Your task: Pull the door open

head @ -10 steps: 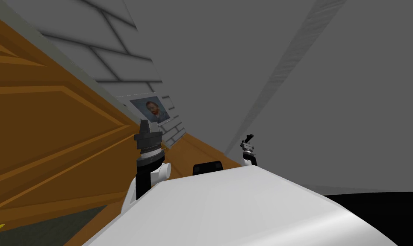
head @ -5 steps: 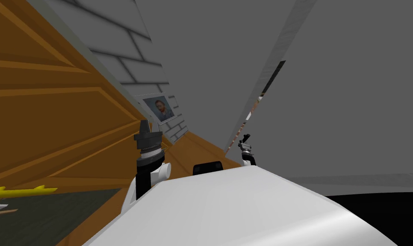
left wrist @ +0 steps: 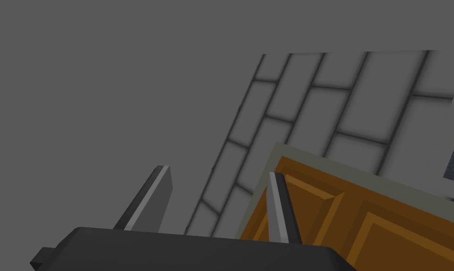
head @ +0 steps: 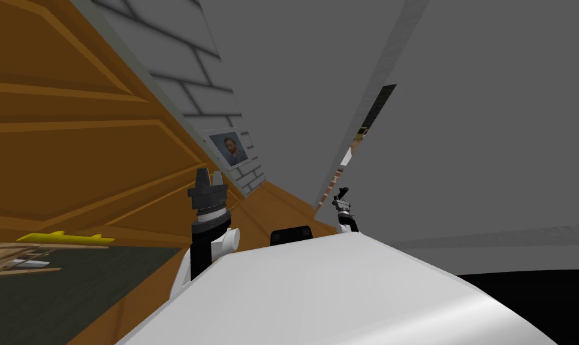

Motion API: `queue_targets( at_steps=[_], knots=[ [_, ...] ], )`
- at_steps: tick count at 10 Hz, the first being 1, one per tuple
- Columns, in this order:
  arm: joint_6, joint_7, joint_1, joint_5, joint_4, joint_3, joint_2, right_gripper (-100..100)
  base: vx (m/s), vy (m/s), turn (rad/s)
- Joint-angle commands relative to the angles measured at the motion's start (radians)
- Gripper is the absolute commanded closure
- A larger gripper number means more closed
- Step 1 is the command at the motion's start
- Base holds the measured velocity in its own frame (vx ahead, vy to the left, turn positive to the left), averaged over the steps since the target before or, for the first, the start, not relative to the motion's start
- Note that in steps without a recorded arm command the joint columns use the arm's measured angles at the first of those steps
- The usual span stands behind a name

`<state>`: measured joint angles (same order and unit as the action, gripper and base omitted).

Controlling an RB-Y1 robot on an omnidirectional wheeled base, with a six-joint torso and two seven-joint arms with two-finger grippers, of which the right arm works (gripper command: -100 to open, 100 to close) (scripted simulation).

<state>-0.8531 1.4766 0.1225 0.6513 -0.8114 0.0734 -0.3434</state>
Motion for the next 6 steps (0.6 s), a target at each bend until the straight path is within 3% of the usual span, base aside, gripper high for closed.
queue_targets(
  at_steps=[1, 4, 5, 6],
  knots=[
    [-0.002, 0.019, 0.013, -0.015, -0.009, 0.028, -0.009, 100, -0.239, -0.001, 0.077],
    [-0.007, 0.046, 0.027, -0.038, -0.029, 0.07, -0.025, 100, -0.262, -0.004, 0.069],
    [0.001, 0.037, 0.03, -0.032, -0.04, 0.059, -0.024, 100, -0.121, 0.006, 0.025],
    [-0.003, 0.051, 0.042, -0.046, -0.05, 0.085, -0.031, 100, -0.169, 0.003, 0.06]
  ],
)
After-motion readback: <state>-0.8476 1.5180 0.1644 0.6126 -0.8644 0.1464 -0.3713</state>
